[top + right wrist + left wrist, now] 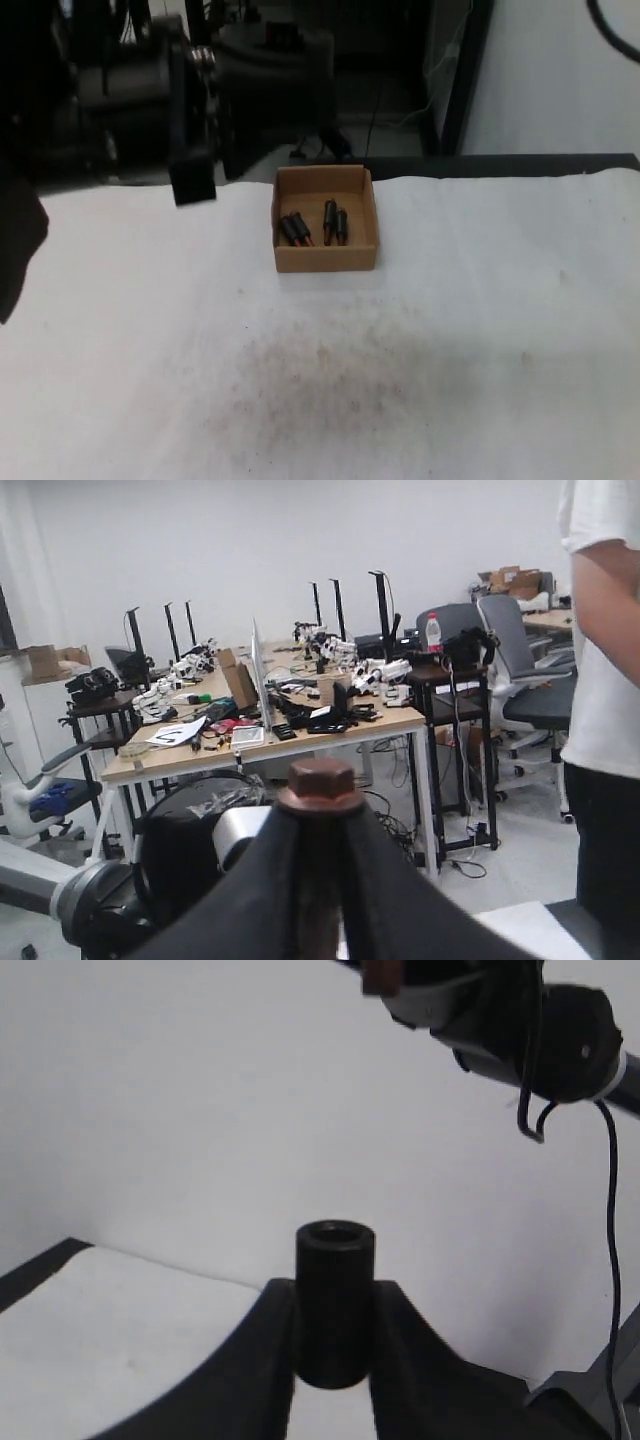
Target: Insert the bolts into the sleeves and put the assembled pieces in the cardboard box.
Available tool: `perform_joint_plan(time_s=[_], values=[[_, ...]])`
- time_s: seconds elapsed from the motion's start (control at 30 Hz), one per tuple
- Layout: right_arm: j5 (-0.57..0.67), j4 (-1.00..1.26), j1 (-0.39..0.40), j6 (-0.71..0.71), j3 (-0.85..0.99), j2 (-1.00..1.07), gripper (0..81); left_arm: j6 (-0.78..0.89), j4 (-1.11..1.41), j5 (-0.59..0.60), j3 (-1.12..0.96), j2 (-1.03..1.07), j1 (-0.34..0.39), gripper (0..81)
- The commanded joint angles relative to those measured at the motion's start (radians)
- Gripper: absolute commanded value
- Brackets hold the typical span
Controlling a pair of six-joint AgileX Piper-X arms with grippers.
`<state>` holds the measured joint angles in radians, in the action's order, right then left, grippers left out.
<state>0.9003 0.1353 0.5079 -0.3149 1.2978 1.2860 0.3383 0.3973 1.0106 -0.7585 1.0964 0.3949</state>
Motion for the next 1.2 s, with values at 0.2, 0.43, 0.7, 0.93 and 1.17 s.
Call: perform_joint_plan(time_s=[0.2,0.43,0.7,0.93,1.17], values=[[-0.113,0.018,0.054,0.083,-0.034,-0.013,0.8,0.093,0.14,-0.008,0.0,-0.002,-0.017,0.2],[-0.117,0.018,0.086,0.083,-0.047,-0.013,0.8,0.093,0.14,-0.008,0.0,-0.002,-0.017,0.2],[-0.117,0.018,0.099,0.083,-0.047,-0.013,0.8,0.093,0.14,-0.011,0.0,-0.002,-0.017,0.2],[-0.117,0.018,0.099,0.083,-0.047,-0.013,0.8,0.111,0.17,-0.015,0.0,-0.002,-0.017,0.2],[-0.117,-0.02,0.099,0.091,-0.05,-0.013,0.8,0.119,0.198,-0.015,0.0,-0.002,-0.017,0.2]])
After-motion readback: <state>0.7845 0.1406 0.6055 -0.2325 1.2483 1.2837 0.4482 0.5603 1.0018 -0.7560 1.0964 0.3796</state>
